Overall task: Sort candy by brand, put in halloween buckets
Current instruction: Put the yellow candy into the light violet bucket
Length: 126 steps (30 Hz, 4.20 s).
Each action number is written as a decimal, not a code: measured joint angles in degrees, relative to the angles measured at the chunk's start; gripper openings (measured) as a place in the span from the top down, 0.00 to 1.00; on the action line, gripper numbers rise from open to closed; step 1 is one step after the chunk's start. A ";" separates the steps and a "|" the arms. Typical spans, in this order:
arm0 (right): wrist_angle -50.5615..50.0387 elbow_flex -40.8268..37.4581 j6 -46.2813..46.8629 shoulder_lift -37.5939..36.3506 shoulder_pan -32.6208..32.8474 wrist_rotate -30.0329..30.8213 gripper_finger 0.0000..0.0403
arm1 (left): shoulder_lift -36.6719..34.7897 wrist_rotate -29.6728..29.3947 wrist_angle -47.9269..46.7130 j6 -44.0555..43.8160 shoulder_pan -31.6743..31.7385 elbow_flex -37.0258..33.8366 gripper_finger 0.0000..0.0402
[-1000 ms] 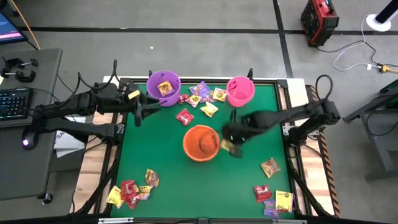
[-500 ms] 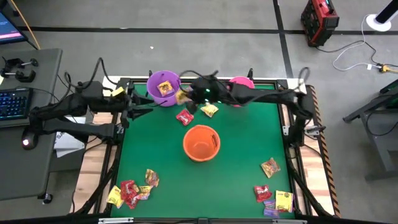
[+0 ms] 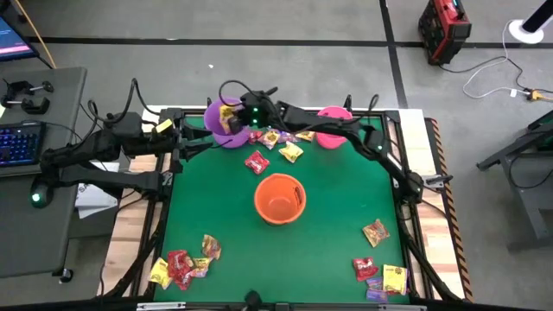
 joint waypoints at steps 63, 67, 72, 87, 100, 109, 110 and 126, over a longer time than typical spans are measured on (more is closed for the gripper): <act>-29.84 -36.21 8.76 -19.93 -1.71 -2.25 0.35 | 16.20 -0.59 -12.03 1.44 2.37 5.05 0.52; -28.59 -37.25 7.69 -19.94 -1.66 -1.78 0.35 | 16.80 -2.32 -12.00 -1.93 3.53 5.05 0.52; -26.47 -37.25 3.71 -19.89 -1.67 -0.95 0.35 | 17.03 -6.68 -11.37 -9.09 3.91 5.05 0.52; -27.04 -35.52 -19.84 -19.41 0.12 -2.56 0.36 | 17.01 -8.63 -4.66 -8.40 3.89 5.16 0.52; -27.51 -35.48 -17.25 -14.51 -1.89 -5.30 0.51 | 17.01 -8.64 -4.88 -4.44 3.87 5.25 0.52; -28.17 -34.83 -17.06 -15.77 -1.62 -3.83 0.88 | 16.48 -8.66 -4.90 -1.92 3.87 5.25 0.52; -28.44 -34.07 -17.74 -16.32 -1.62 -3.62 0.94 | 16.16 -8.69 -4.92 -1.92 3.87 5.25 0.52; 1.44 -18.47 -13.82 -16.35 -1.82 -8.80 0.99 | 11.81 -11.91 -4.65 0.06 3.91 12.59 0.52</act>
